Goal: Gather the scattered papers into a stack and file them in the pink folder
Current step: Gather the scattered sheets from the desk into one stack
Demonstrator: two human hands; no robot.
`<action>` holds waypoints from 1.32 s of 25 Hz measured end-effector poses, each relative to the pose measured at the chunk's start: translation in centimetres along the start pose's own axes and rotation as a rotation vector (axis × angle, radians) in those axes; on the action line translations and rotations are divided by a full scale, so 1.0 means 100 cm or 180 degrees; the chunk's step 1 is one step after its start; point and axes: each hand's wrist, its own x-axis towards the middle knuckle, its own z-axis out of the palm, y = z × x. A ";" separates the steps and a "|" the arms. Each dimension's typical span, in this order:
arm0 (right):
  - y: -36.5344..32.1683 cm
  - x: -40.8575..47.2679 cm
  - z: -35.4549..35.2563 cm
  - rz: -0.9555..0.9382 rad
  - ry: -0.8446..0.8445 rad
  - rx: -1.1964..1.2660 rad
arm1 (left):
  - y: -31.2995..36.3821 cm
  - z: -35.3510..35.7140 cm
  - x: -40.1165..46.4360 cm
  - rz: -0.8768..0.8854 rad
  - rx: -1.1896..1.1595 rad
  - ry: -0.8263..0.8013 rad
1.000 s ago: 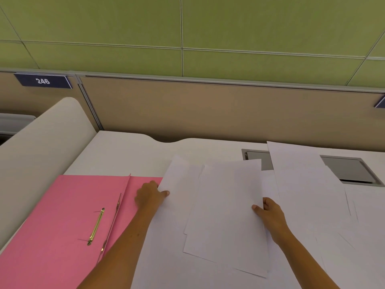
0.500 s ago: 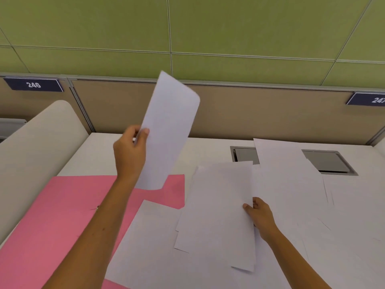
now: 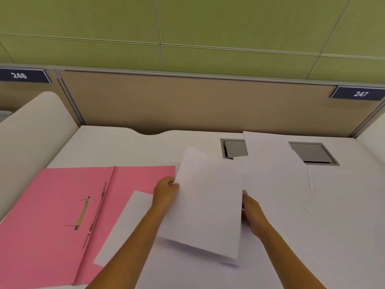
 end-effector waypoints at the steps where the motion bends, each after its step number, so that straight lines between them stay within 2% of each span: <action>1: -0.002 -0.002 -0.003 0.0093 -0.0081 0.0147 | -0.006 0.009 -0.003 -0.0004 0.0147 0.0017; 3: -0.006 -0.006 -0.005 0.0226 -0.0185 0.0308 | -0.015 0.022 -0.007 0.0027 0.0347 0.0096; 6: -0.005 -0.007 -0.004 0.0039 -0.0238 -0.0006 | -0.023 0.029 -0.014 0.0111 0.0613 0.0113; 10: 0.003 -0.003 -0.001 -0.0147 -0.0050 -0.0161 | -0.034 0.002 -0.018 0.0254 0.1338 0.0349; 14: 0.006 0.000 0.000 -0.0194 0.0049 -0.0312 | -0.056 -0.073 -0.019 -0.0447 0.2067 0.0580; 17: 0.006 -0.001 0.002 -0.0312 0.0165 -0.0496 | -0.071 -0.112 -0.024 -0.0862 0.2337 0.0155; 20: 0.009 -0.005 0.006 -0.0422 0.0232 -0.0622 | -0.082 -0.117 -0.028 -0.0872 0.2575 -0.0093; 25: 0.012 -0.010 0.006 -0.0447 0.0260 -0.0694 | -0.084 -0.120 -0.026 -0.0802 0.2730 0.0201; 29: 0.012 -0.012 0.008 -0.0425 0.0312 -0.0708 | -0.058 -0.134 -0.025 -0.0331 0.2446 0.0771; 33: 0.009 -0.012 0.012 -0.0424 0.0376 -0.0753 | 0.018 -0.155 -0.026 0.0807 0.2345 0.1574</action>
